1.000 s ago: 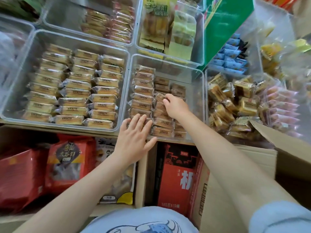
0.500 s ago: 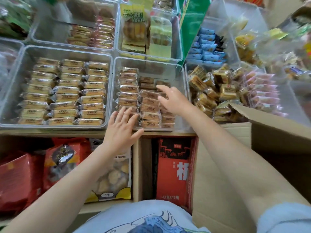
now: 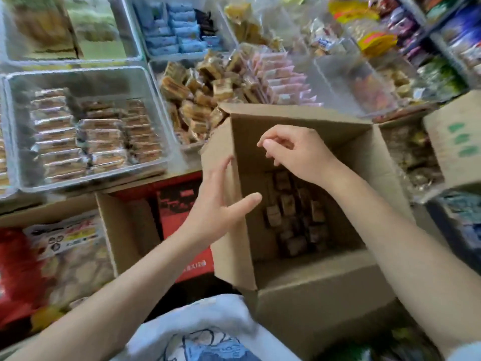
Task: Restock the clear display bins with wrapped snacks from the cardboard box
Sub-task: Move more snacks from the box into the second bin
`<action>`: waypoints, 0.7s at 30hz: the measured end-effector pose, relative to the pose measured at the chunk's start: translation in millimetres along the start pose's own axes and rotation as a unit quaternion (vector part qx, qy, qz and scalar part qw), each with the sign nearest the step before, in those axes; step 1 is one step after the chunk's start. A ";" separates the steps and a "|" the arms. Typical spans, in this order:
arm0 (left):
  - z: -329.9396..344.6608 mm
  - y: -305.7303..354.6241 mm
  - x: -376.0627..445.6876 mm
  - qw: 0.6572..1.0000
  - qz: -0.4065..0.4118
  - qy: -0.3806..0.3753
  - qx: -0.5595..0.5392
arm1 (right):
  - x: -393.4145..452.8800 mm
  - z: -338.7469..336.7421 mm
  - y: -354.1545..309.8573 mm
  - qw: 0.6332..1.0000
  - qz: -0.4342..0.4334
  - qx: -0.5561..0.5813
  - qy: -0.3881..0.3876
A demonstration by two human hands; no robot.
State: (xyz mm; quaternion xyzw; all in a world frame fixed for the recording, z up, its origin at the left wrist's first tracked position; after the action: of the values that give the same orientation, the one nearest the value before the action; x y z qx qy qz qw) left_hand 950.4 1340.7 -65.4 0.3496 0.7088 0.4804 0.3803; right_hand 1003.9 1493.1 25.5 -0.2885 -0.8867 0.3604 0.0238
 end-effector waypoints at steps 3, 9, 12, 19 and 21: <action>18.9 -3.9 10.6 0.999 -0.004 0.040 -0.019 | 4.8 13.3 64.3 0.997 0.039 -0.045 -0.051; 18.3 -22.0 9.4 0.993 -0.009 0.079 -0.082 | 17.2 132.2 222.4 0.923 0.097 -0.233 -0.289; 21.1 -26.2 10.0 0.991 -0.024 0.090 -0.096 | -9.2 182.2 280.4 0.864 0.079 -0.311 -0.388; 25.1 -25.7 8.5 0.988 -0.030 0.112 -0.107 | -5.4 203.1 290.5 0.827 0.015 -0.395 -0.399; 24.9 -25.6 6.8 0.987 -0.031 0.116 -0.110 | 4.0 186.7 277.3 0.881 0.087 -0.255 -0.388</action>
State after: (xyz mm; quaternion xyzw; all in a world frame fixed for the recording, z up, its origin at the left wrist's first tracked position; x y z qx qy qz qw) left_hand 965.7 1349.4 -97.3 0.2254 0.7013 0.5808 0.3465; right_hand 1091.0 1537.5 -294.1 -0.1980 -0.8577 0.2053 -0.4278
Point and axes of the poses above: each hand's wrist, its own x-axis towards the middle knuckle, its own z-axis out of the palm, y = z × x, the point moved 9 cm from there along x, towards the middle knuckle, and after that the axes turned 4 degrees about x, right-handed, at the moved point
